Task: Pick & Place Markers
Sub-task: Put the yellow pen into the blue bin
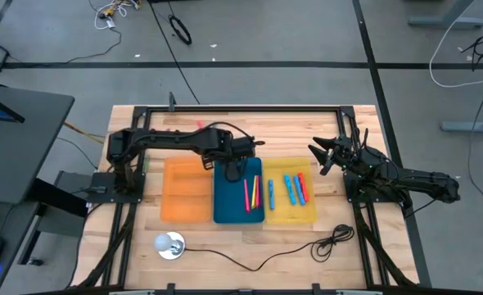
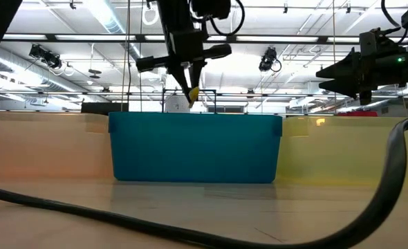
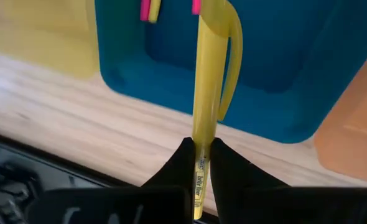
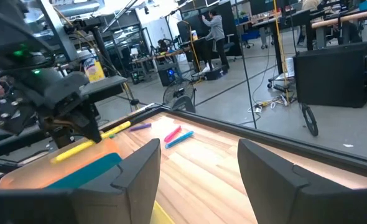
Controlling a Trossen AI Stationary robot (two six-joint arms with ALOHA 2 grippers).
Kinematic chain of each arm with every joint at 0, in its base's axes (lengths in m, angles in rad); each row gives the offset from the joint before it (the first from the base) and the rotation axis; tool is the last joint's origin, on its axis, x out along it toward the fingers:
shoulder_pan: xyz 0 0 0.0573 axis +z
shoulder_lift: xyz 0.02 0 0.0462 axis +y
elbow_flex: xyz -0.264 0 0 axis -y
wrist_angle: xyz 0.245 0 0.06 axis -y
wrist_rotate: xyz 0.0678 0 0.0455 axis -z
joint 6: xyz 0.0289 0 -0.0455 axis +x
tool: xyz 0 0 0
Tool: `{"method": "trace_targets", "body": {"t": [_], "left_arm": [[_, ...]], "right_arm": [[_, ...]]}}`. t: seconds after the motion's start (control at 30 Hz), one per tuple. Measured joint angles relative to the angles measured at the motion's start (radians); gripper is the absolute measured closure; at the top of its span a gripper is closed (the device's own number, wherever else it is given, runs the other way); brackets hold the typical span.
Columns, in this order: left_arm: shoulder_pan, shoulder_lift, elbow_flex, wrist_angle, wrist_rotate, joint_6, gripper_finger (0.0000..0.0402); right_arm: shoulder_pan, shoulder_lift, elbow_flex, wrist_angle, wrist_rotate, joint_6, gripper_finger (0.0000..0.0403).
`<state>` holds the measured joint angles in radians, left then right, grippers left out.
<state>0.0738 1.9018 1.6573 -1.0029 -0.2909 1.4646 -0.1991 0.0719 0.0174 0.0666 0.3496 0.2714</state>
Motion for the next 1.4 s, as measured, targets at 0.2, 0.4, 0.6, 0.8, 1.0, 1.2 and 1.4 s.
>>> {"method": "trace_targets", "body": {"t": [0.2,0.4,0.6,0.8,1.0,1.2,1.4], "left_arm": [[-0.035,0.011,0.0,0.015,0.014,0.013,0.0371],[-0.066,0.01,-0.006,0.021,0.033,0.007,0.037],[-0.121,0.019,-0.063,0.066,0.057,-0.059,0.0371],[-0.16,0.019,-0.15,0.158,0.11,-0.093,0.0368],[-0.159,0.046,-0.184,0.21,0.116,-0.093,0.0369],[-0.159,0.119,-0.186,0.22,0.113,-0.092,0.0369],[-0.165,0.164,-0.185,0.215,0.116,-0.093,0.0367]], "right_arm": [[0.0,0.0,0.0,0.0,0.0,0.0,0.0188],[0.0,0.0,0.0,0.0,0.0,0.0,0.0188],[0.0,0.0,0.0,0.0,0.0,0.0,0.0188],[0.0,0.0,0.0,0.0,0.0,0.0,0.0188],[0.0,0.0,0.0,0.0,0.0,0.0,0.0188],[0.0,0.0,0.0,0.0,0.0,0.0,0.0188],[0.0,0.0,0.0,0.0,0.0,0.0,0.0188]]}}
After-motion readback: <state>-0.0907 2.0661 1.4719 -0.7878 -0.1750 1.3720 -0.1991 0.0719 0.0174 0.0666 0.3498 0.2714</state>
